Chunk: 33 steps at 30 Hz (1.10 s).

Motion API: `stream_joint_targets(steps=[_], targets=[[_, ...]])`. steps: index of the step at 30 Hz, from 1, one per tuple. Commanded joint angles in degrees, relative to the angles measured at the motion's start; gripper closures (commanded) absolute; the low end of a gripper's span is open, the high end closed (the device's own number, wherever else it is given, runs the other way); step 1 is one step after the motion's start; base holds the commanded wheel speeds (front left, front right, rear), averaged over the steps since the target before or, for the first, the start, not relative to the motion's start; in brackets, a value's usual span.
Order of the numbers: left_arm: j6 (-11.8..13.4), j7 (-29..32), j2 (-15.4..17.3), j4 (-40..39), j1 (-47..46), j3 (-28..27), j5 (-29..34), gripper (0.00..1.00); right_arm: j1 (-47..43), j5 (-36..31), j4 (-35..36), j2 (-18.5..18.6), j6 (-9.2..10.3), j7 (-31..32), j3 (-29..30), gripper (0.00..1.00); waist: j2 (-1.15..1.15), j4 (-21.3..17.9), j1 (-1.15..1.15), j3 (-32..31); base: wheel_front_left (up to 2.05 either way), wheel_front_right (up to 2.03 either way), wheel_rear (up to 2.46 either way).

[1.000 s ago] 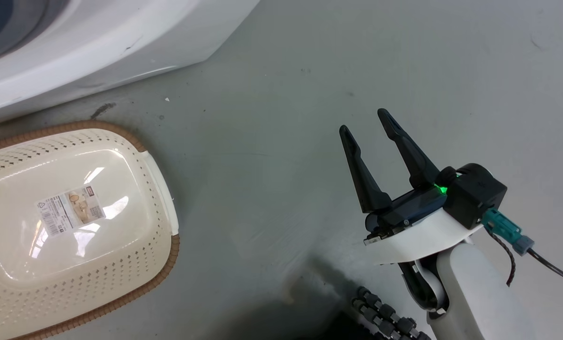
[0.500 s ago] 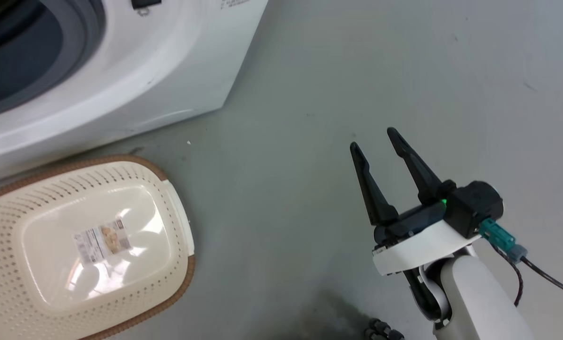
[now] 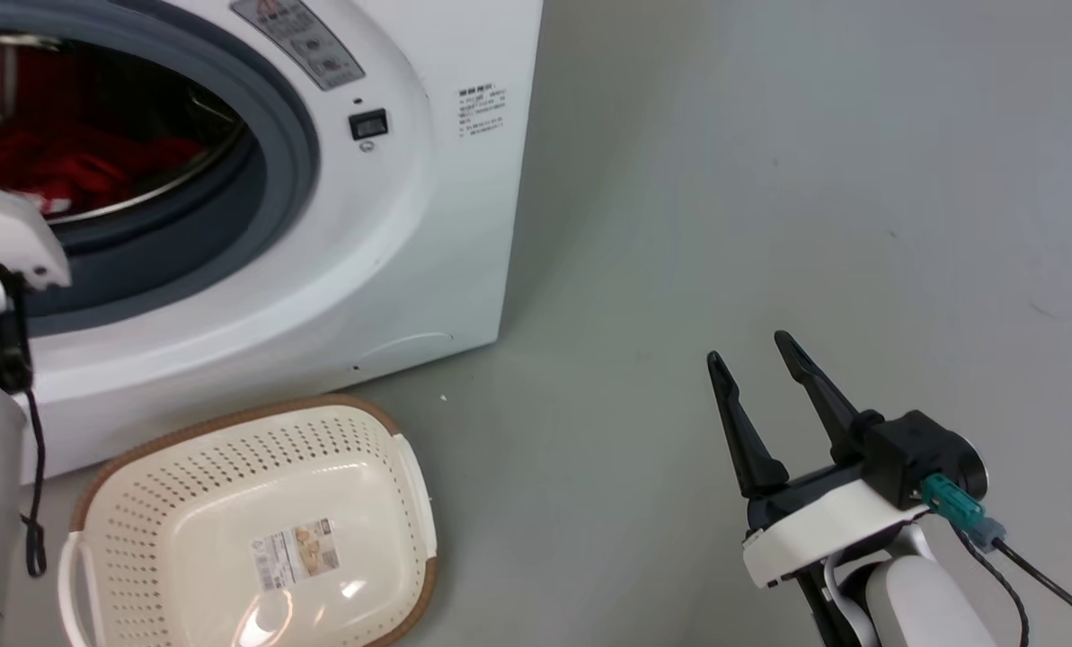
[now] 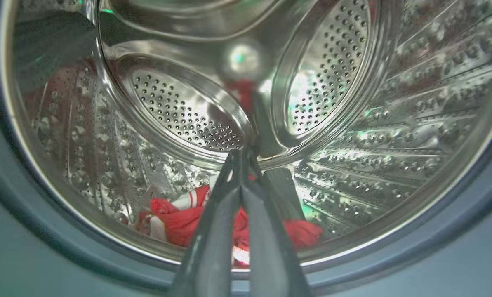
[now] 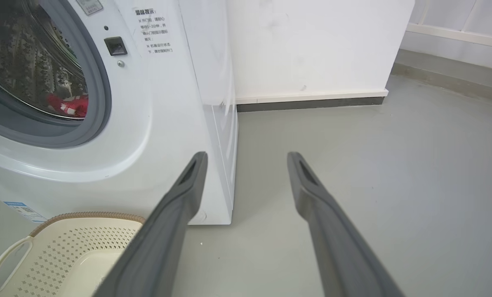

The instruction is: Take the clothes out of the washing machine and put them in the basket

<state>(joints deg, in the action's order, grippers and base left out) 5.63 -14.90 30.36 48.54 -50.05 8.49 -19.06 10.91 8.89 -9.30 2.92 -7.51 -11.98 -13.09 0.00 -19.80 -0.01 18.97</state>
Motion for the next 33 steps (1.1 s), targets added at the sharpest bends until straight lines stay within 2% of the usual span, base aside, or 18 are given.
stream_joint_targets(steps=[1, 9, 18, 25, 26, 27, 28, 29, 33], targets=[[0.4, -0.4, -0.7, -1.5, 2.6, -0.7, -0.2, 1.0, -1.0, -0.1, 0.5, -0.1, 0.04, 0.3, 0.4, 0.0, 0.0, 1.6, 0.01, -2.6, 0.0, 0.0, 0.0], [0.5, -0.4, -3.6, -9.3, 14.0, -4.4, -0.6, 1.0, -3.6, -1.4, 2.6, -0.1, 0.04, 2.1, 1.9, 0.0, 0.0, 3.7, 0.01, -5.5, 0.0, 0.0, 0.0], [2.1, -0.4, -8.0, -19.3, 25.7, -6.6, 1.0, 1.0, -4.2, -1.9, 4.5, -0.1, 0.04, 3.1, 2.9, 0.0, 0.0, 5.8, 0.01, -5.5, 0.0, 0.0, 0.0], [2.4, -0.4, -10.0, -23.1, 28.9, -6.5, 2.4, 0.98, -3.8, -2.1, 4.8, -0.1, 0.04, 3.4, 3.1, 0.0, 0.0, 7.1, 0.01, -5.3, 0.0, 0.0, 0.0], [2.2, -0.4, -10.1, -23.1, 28.9, -6.4, 2.6, 0.73, -3.8, -2.1, 4.8, -0.1, 0.04, 3.4, 3.0, 0.0, 0.0, 7.1, 0.01, -5.3, 0.0, 0.0, 0.0], [2.1, -0.4, -10.2, -23.1, 28.8, -6.5, 2.7, 0.43, -3.7, -2.1, 4.8, -0.1, 0.04, 3.5, 2.9, 0.0, 0.0, 7.1, 0.01, -5.3, 0.0, 0.0, 0.0], [2.1, -0.4, -10.1, -22.8, 28.8, -6.5, 2.8, 0.04, -3.6, -2.1, 4.7, -0.1, 0.04, 3.6, 2.8, 0.0, 0.0, 7.1, 0.01, -5.3, 0.0, 0.0, 0.0], [2.0, -0.4, -9.9, -22.6, 28.6, -6.5, 2.6, 0.0, -3.6, -2.1, 4.7, -0.1, 0.04, 3.6, 2.7, 0.0, 0.0, 7.1, 0.01, -5.3, 0.0, 0.0, 0.0], [1.5, -0.4, -9.7, -21.9, 27.8, -6.7, 2.8, 0.0, -3.6, -1.9, 4.6, -0.1, 0.04, 3.4, 2.4, 0.0, 0.0, 6.9, 0.01, -5.2, 0.0, 0.0, 0.0]])
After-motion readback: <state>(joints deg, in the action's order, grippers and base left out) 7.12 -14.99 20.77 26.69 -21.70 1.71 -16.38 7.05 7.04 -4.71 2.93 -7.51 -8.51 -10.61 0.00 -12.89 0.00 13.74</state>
